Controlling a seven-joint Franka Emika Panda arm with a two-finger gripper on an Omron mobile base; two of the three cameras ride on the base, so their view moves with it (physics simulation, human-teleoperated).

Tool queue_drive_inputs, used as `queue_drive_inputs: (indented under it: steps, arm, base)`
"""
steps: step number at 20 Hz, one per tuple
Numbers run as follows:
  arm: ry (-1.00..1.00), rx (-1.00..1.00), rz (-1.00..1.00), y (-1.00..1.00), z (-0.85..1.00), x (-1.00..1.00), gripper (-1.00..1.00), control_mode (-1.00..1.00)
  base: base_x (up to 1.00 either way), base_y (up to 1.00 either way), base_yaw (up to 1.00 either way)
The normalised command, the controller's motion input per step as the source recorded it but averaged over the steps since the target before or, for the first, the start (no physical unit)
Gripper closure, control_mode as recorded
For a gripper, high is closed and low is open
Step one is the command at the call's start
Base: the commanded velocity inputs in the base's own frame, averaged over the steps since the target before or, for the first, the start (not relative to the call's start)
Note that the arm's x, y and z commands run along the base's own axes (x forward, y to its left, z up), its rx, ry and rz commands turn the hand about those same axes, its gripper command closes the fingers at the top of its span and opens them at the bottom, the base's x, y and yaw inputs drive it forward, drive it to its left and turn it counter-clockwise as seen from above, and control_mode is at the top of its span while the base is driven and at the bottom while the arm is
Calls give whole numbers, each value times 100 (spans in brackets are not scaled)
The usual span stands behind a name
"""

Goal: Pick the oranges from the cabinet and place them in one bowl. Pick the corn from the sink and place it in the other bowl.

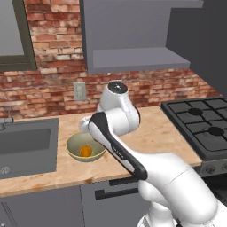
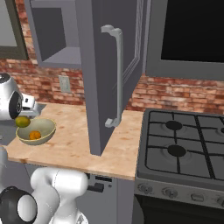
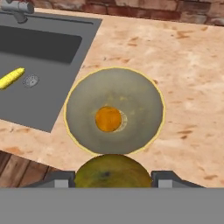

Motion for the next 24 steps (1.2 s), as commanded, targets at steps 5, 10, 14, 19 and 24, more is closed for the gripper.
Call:
queue_drive_inputs:
  steps: [5, 10, 14, 19, 24]
  arm:
    - [0, -2, 0, 16, -25, 36, 100, -100]
    - [0, 0, 0, 22, -15, 20, 100, -100]
    - [0, 0, 0, 16, -25, 22, 100, -100]
    - [0, 0, 0, 7, -35, 26, 100, -100]
    - [0, 0, 0, 0, -34, 25, 100, -100]
  base:
    - [0, 0, 0]
    - [0, 0, 0]
    - [0, 0, 0]
    - [0, 0, 0]
    - [0, 0, 0]
